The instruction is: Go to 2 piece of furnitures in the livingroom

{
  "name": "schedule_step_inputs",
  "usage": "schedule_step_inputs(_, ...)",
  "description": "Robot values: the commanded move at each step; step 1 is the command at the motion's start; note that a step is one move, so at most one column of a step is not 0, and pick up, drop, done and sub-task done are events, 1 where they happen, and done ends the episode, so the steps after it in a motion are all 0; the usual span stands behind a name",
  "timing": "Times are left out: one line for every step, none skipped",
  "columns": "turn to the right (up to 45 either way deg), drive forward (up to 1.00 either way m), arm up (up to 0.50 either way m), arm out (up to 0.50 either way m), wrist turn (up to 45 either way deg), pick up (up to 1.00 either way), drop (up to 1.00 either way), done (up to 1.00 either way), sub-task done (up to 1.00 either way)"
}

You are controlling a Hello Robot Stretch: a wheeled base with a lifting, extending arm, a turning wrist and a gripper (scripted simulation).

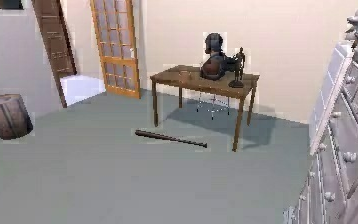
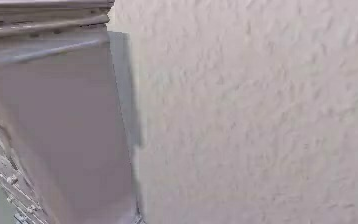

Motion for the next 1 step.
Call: schedule_step_inputs(-21.0,0.00,0.00,0.00,0.0,0.00,0.00,0.00,0.00)
